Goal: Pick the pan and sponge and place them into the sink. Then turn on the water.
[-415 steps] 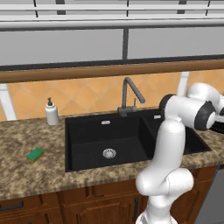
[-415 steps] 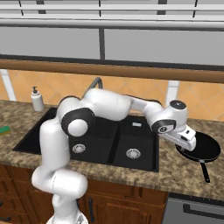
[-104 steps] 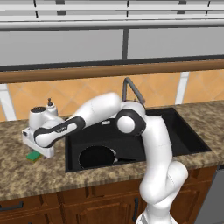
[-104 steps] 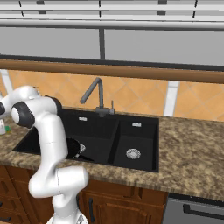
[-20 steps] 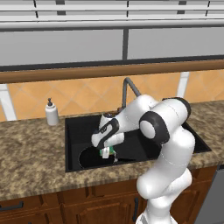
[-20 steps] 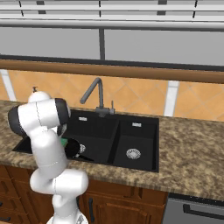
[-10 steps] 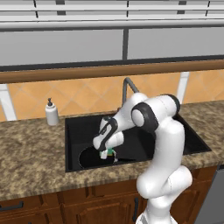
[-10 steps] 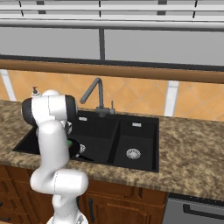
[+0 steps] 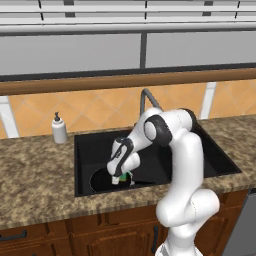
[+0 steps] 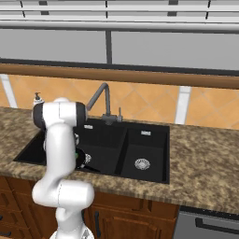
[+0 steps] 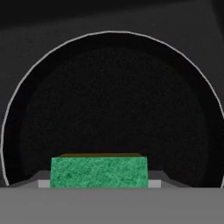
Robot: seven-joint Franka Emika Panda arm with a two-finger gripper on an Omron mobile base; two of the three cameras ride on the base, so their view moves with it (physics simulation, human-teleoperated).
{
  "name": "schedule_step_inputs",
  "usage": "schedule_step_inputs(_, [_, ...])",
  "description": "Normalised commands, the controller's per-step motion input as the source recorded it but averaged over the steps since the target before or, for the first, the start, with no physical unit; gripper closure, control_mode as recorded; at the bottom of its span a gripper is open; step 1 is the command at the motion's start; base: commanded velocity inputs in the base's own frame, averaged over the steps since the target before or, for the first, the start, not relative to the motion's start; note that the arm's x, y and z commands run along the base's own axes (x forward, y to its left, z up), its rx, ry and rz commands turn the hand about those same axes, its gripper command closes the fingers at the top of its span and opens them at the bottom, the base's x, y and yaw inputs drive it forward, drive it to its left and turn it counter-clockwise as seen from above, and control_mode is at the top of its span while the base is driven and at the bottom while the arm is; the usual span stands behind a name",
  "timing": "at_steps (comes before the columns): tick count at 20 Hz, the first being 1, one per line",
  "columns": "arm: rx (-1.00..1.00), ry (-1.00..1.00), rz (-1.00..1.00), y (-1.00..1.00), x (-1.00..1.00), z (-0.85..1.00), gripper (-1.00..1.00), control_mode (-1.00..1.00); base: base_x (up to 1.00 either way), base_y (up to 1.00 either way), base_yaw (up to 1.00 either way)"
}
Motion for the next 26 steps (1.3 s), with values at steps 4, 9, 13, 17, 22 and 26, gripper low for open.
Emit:
schedule_step_inputs(4, [0.01,0.0,-0.06,0.1,0.21,-0.22,1.0,-1.0,0.0,0.0,0.0])
schedule_step_inputs(9, [0.01,0.0,-0.08,0.09,0.18,-0.05,1.0,-1.0,0.0,0.0,0.0])
schedule_step_inputs(13, [0.0,0.0,-0.08,0.15,0.14,-0.08,1.0,-1.0,0.0,0.0,0.0])
schedule_step_inputs(17, [0.0,0.0,-0.08,0.09,0.07,-0.04,-1.0,-1.0,0.0,0.0,0.0])
schedule_step_inputs(22, [0.0,0.03,-0.16,-0.02,0.0,0.27,-1.0,-1.0,0.0,0.0,0.0])
schedule_step_inputs(26, [0.0,0.05,-0.24,-0.02,0.0,0.57,-1.0,-1.0,0.0,0.0,0.0])
